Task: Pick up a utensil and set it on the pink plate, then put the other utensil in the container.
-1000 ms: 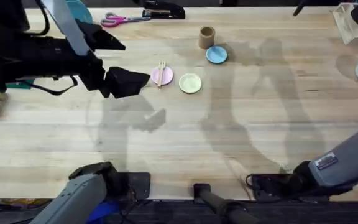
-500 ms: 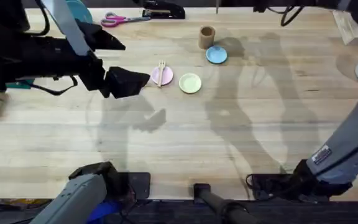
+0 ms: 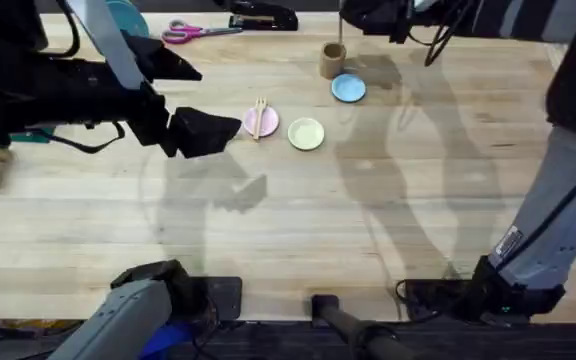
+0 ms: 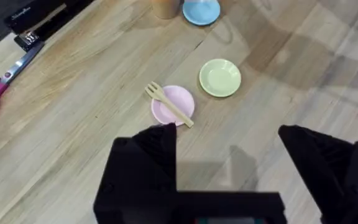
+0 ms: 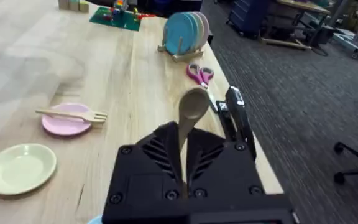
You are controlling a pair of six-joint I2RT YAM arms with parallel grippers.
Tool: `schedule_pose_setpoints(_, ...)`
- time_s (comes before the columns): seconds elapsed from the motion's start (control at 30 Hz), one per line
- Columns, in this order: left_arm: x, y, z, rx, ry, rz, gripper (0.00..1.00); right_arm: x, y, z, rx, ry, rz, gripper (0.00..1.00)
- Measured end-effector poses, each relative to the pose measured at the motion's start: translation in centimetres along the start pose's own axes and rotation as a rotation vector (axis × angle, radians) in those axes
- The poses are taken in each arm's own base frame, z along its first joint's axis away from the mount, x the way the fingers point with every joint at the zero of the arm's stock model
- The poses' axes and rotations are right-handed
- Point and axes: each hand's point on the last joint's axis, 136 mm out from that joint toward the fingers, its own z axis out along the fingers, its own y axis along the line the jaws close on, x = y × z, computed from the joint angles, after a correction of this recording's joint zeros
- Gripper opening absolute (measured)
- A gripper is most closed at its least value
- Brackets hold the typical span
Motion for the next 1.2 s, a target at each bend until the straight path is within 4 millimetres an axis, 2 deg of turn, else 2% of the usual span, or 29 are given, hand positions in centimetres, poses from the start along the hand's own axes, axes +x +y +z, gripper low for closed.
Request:
schedule_pose_setpoints(0.27, 0.0, 0.0, 0.0, 0.000, 0.000, 0.000, 0.995, 1.9, -0.5, 1.2, 0.023, 0.018, -0.056, 0.034)
schedule_pose_setpoints(0.47, 0.0, 0.0, 0.0, 0.000, 0.000, 0.000, 0.995, 3.7, -0.3, 1.4, 0.028, 0.027, -0.039, 0.034)
schedule_pose_setpoints(0.93, 0.0, 0.0, 0.0, 0.000, 0.000, 0.000, 0.994, 6.1, 0.2, 1.7, 0.024, 0.036, 0.004, 0.033)
schedule_pose_setpoints(1.2, 0.0, 0.0, 0.0, 0.000, 0.000, 0.000, 0.995, 6.7, 0.4, 1.7, 0.022, 0.039, 0.018, 0.033)
